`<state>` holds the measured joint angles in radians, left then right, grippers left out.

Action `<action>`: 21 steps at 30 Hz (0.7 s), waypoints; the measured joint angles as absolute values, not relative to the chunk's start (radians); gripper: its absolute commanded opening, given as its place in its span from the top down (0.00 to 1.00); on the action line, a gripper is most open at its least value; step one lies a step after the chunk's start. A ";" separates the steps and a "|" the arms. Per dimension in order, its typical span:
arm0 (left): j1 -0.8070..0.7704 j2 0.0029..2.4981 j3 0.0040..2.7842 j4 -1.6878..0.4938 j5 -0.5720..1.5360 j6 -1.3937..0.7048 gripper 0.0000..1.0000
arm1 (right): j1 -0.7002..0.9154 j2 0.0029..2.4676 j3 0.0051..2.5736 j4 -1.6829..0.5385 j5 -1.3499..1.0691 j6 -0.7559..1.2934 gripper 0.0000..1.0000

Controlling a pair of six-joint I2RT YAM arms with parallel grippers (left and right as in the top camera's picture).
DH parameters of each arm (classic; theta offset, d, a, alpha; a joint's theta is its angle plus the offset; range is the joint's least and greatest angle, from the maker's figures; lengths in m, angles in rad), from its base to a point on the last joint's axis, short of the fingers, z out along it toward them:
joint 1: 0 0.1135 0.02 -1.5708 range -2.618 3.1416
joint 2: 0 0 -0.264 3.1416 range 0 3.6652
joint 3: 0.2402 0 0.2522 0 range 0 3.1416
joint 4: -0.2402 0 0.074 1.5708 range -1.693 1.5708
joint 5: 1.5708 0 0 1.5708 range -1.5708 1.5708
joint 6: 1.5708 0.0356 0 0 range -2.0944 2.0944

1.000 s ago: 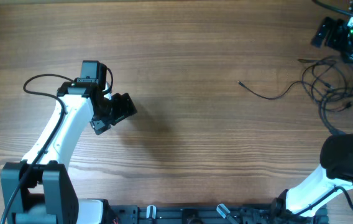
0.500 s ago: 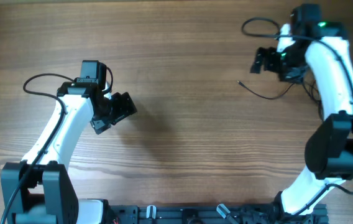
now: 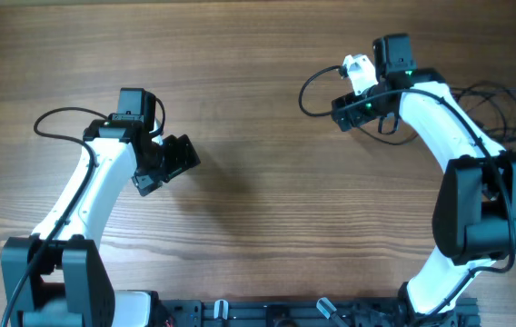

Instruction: Untangle cables

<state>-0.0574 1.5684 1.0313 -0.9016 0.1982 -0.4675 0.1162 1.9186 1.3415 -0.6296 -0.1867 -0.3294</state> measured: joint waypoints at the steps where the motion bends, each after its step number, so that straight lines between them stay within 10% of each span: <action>1: -0.057 1.568 1.031 -0.901 0.198 -0.467 0.09 | 0.116 1.919 1.316 -0.622 -0.187 -0.355 0.11; 21: -0.057 1.568 1.031 -0.909 0.198 -0.467 0.09 | 0.116 1.919 1.127 -0.435 -0.183 -0.418 0.35</action>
